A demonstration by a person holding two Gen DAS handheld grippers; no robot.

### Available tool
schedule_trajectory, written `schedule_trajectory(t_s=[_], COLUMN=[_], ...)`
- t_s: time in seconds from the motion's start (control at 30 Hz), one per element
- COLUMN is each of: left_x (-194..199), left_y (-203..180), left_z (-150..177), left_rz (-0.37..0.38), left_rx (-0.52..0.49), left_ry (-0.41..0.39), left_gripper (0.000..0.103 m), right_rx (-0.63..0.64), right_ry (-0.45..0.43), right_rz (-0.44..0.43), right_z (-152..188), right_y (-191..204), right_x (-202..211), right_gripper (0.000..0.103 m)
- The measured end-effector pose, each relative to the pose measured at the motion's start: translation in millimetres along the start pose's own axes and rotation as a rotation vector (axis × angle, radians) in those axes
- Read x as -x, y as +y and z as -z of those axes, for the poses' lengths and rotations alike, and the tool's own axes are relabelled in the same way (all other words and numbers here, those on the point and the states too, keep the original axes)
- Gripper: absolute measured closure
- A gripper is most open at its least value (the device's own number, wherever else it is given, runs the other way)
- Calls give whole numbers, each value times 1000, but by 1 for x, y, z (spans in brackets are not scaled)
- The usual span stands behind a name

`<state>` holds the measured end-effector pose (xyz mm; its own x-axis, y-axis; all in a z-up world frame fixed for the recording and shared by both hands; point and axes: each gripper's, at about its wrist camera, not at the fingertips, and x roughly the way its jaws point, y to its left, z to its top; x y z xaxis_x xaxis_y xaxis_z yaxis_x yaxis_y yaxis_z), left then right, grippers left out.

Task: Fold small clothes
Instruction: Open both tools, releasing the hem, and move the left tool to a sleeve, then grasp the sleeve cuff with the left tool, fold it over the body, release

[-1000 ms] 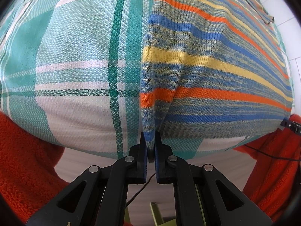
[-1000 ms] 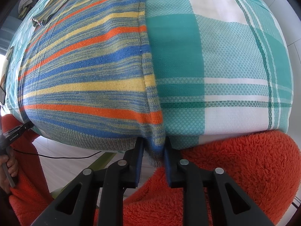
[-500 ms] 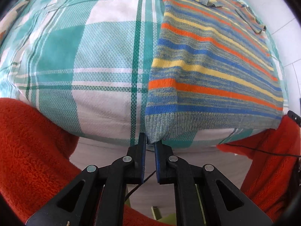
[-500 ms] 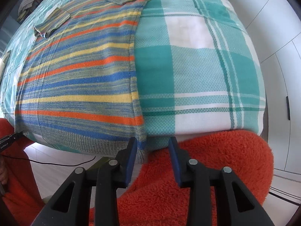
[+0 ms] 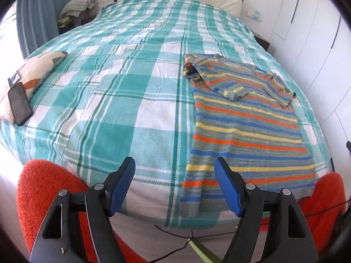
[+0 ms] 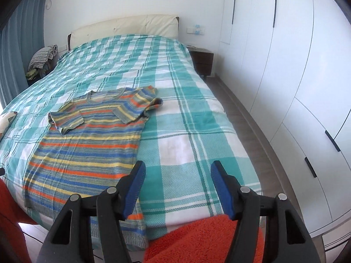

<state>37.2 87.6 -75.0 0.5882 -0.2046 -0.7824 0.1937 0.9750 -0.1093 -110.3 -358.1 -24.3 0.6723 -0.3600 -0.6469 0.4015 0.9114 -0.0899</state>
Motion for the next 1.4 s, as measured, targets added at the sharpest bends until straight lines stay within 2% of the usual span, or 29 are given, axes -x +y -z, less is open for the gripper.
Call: schedule_trajectory(t_s=[0.03,0.1,0.17,0.27,0.3,0.37,0.47,0.57,0.63,0.67,0.7,0.77,0.8,0.83,0.93,1.03,1.1,1.17,1.2,1.23,1.3,1.4], left_x=[8,10,4,-8,-11,-7,2,-1,-27,-46,-66,-105,-125,-144,-194,-219,-222,-219,-216,-209,-185,-150], left_y=[1,-3,-9,-17,-20,-27,-42,-69,-99,-117,-134,-161,-170,-177,-178,-174,-171,-164,-157,-146,-115,-34], left_z=[-1,-1,5,13,10,-5,-51,-102,-125,-132,-136,-135,-133,-131,-125,-116,-111,-113,-118,-126,-147,-180], left_rz=[-16,-56,-82,-92,-87,-73,-9,159,274,301,318,297,267,244,235,225,233,220,234,268,265,243], left_rx=[-2,-18,-65,-114,-128,-140,-116,-129,-225,-287,-357,-490,-540,-577,-585,-565,-549,-507,-459,-390,-251,11], left_ry=[-34,-71,-59,20,41,28,-43,-107,-73,-42,-10,38,59,95,234,295,285,265,274,263,177,71], left_gripper=[10,3,3,4,4,4,3,0,1,1,1,2,9,21,40,40,42,94,101,101,102,102], right_rx=[3,16,32,25,20,21,45,60,48,39,27,3,-4,-8,3,39,63,81,85,86,83,79], right_ry=[-24,-43,-39,-4,0,-8,22,60,78,88,100,122,127,130,128,127,132,140,145,150,156,154], right_rz=[24,60,78,74,76,81,70,58,49,48,49,58,60,60,65,78,84,86,86,85,83,82], right_z=[0,0,7,16,16,16,19,21,21,22,22,23,24,24,25,25,25,24,24,24,24,25], right_y=[-5,-11,-17,-20,-21,-20,-15,-13,-15,-17,-20,-25,-26,-27,-26,-20,-16,-12,-11,-11,-12,-12], right_x=[2,4,4,0,-1,-2,-10,-19,-24,-27,-29,-33,-34,-33,-33,-34,-36,-39,-40,-41,-42,-41], right_gripper=[38,30,29,29,29,28,25,25,25,25,25,25,25,25,25,25,25,25,25,25,25,25])
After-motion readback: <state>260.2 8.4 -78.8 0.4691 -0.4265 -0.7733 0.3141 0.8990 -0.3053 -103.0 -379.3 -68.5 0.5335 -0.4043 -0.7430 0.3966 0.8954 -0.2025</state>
